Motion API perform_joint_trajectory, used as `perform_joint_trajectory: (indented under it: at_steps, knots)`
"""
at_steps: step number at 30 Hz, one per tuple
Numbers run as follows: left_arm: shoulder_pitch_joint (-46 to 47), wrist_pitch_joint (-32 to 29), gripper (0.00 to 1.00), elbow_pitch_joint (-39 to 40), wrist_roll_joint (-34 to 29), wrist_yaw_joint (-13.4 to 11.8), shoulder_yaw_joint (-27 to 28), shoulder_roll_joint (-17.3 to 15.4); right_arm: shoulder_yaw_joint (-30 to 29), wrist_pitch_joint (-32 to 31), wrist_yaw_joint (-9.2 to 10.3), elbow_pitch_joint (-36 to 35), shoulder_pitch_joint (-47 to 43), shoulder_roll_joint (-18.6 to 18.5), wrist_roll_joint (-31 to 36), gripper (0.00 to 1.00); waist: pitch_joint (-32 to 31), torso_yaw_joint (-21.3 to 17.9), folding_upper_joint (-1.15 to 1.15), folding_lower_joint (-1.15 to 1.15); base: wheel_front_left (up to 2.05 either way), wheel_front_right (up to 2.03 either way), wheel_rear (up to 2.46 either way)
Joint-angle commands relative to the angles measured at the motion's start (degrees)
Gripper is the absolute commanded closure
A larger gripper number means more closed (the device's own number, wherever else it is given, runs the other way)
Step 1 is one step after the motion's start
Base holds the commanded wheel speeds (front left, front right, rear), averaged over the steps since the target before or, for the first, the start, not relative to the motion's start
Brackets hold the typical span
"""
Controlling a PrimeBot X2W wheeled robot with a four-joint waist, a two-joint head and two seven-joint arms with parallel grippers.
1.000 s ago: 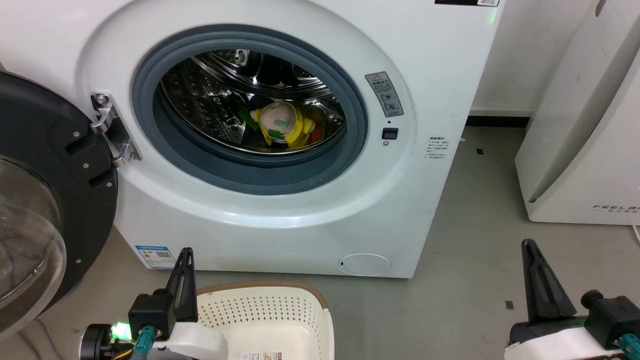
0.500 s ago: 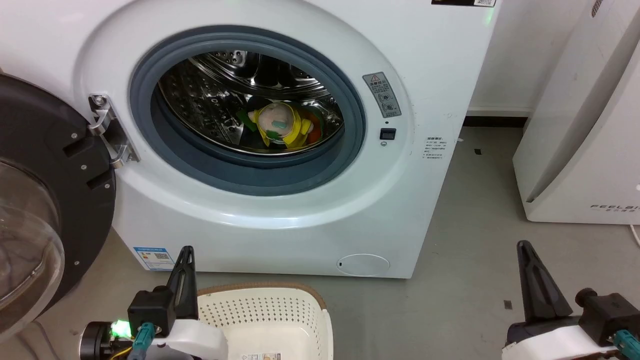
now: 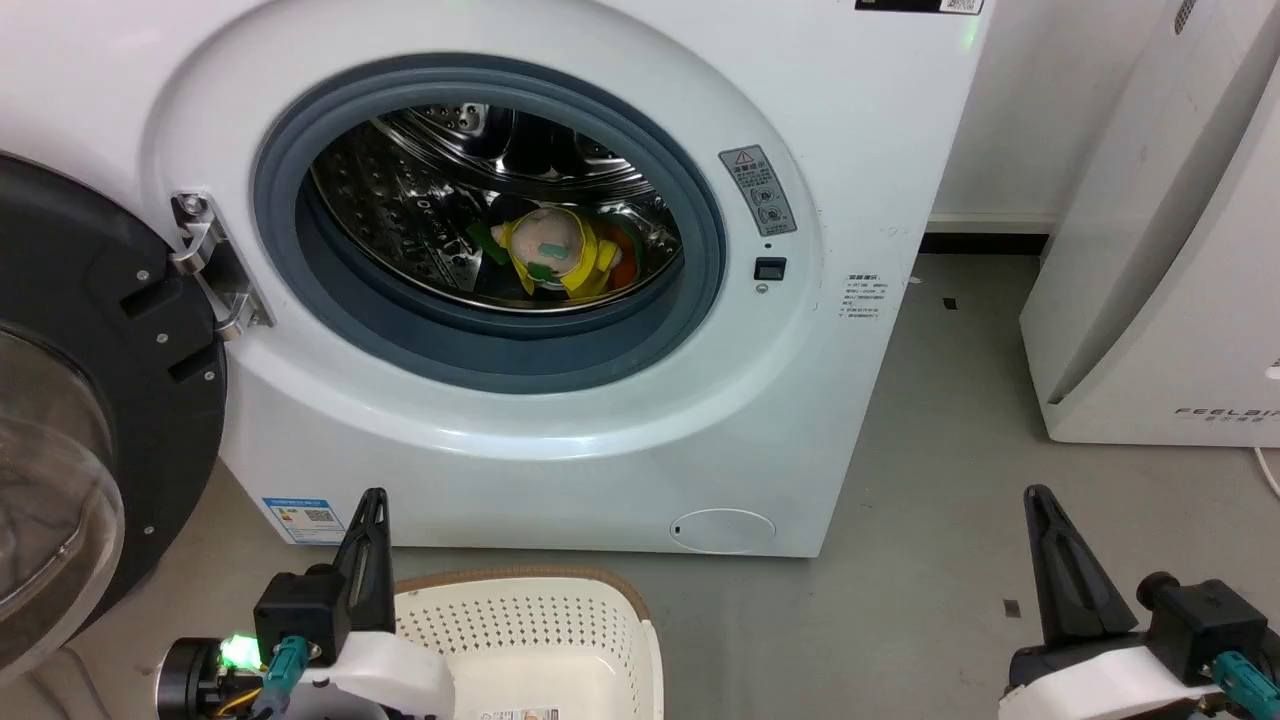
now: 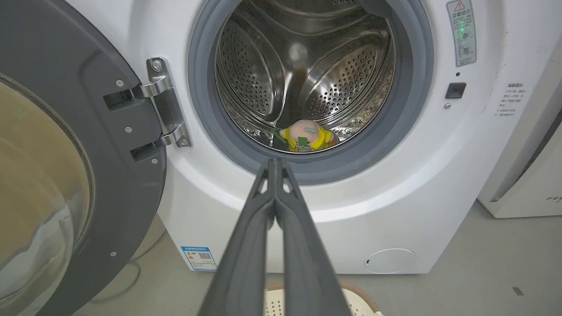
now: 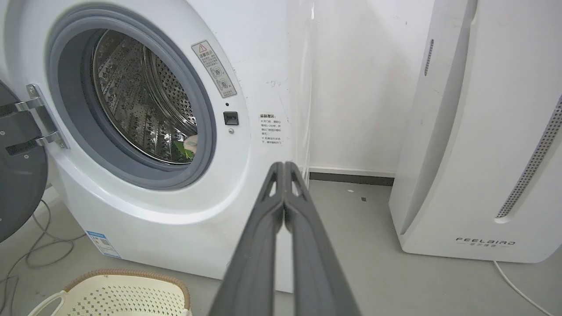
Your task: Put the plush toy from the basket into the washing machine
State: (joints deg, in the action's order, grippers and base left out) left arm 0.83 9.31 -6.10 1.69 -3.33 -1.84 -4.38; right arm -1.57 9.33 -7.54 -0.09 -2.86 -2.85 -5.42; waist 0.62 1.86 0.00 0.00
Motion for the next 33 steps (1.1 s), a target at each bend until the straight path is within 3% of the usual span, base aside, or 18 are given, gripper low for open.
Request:
perform_joint_trajectory:
  at_steps: [1, 33]
  knots:
    - [-0.32, -0.31, 1.00, 0.48, -0.33, 0.27, 0.18, 0.14, 0.10, -0.27, 0.02, 0.04, 0.94, -0.01, 0.44, 1.00, -0.01, -0.03, 0.00, 0.00, 0.00, 0.00, 0.00]
    - [-0.53, -4.05, 1.00, 2.82, -0.90, 1.54, 0.87, 0.71, 0.71, -4.05, 0.03, 0.06, 1.74, -0.02, 2.51, 1.00, -0.26, -0.79, 0.00, 0.00, 0.00, 0.00, 0.00]
